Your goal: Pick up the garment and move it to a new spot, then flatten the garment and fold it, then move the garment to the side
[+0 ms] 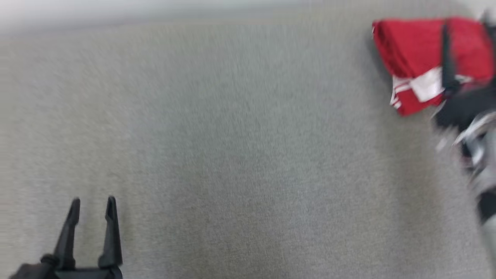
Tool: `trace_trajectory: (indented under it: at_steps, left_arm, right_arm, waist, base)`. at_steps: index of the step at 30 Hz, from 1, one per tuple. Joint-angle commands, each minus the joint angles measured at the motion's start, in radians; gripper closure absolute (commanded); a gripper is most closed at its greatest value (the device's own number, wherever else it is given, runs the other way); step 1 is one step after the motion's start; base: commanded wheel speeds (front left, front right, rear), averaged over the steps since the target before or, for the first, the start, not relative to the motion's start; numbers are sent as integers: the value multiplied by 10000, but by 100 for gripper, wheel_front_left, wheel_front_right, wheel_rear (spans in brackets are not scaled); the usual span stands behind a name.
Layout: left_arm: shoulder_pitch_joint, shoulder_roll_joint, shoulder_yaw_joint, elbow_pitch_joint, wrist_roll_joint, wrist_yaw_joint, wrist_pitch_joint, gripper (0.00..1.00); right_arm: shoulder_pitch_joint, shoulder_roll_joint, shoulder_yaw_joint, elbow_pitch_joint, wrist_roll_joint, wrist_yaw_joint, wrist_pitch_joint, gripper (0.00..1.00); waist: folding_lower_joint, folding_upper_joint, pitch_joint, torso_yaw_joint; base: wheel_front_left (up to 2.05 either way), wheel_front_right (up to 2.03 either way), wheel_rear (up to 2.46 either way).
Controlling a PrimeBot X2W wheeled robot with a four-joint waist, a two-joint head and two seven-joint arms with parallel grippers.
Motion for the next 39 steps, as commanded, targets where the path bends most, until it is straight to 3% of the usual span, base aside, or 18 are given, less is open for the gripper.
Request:
trace_trajectory:
  at_steps: [1,13,18,27,39]
  left_arm:
    - [282,-81,33,78,95,21,5,0]
    - [714,-184,-159,843,186,21,5,0]
    - [761,-177,-167,1065,233,21,5,0]
    - [865,-145,-22,1486,198,21,5,0]
    - [910,-33,-157,1763,167,21,5,0]
  right_arm:
    - [693,246,-115,-229,-80,-29,-67,0]
    - [6512,2234,-1191,-3235,-59,-29,18,0]
    - [7821,2696,-1445,-4122,-169,-29,194,0]
    - [8983,3109,-1663,-5123,-245,-29,514,0]
    - [9331,3306,-1607,-5123,-123,-29,567,0]
  waist:
    - [3,2,-1743,458]
    - [3,2,-3256,1268]
    - [3,2,-3460,1415]
    - [3,2,-3667,1556]
    - [3,2,-3722,1649]
  base:
    - [0,0,0]
    - [0,0,0]
    - [0,0,0]
    - [0,0,0]
    - [0,0,0]
